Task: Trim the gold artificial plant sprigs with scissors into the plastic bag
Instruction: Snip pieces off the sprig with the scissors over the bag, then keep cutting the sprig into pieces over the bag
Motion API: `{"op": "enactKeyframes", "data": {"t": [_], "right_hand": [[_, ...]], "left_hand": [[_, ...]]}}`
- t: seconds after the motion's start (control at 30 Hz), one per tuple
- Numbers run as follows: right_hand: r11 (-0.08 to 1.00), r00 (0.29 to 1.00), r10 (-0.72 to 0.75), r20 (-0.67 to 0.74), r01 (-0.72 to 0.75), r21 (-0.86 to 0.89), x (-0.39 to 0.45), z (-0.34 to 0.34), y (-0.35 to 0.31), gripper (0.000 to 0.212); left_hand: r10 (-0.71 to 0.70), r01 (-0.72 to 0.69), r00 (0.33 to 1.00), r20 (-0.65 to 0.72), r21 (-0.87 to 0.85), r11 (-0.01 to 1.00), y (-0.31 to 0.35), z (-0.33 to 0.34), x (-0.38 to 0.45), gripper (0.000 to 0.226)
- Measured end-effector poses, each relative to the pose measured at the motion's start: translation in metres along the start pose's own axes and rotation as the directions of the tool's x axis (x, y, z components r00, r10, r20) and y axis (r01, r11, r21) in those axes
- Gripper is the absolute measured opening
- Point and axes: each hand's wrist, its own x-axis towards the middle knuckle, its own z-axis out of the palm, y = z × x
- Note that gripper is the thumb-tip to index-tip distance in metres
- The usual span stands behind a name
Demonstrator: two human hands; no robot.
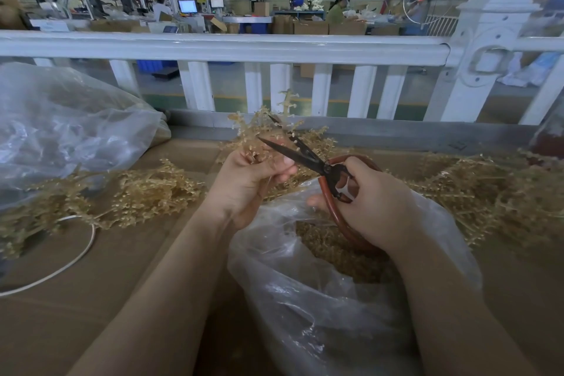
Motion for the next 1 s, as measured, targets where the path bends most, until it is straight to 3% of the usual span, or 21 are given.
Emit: {"op": "enactKeyframes", "data": {"t": [0.43,0.87,1.0], "right_hand": [[0.999,0.999,0.030,-0.015,-0.030,0.011,0.000,0.005,0.001,0.064],[0.998,0.998,0.062,-0.026,-0.062,-0.015,0.001,0.003,-0.003,0.085],[0.999,0.999,0.034,-0.035,-0.034,-0.017,0.000,0.003,-0.002,0.076]], "left_hand": [[-0.029,0.033,0.999,0.039,-0.104,0.994,-0.008,0.005,0.000,0.008],[-0.094,0.096,0.995,0.019,-0.209,0.973,-0.011,0.009,0.000,0.010],[-0.103,0.106,0.994,0.024,-0.228,0.968,-0.011,0.010,0.000,0.010]]}}
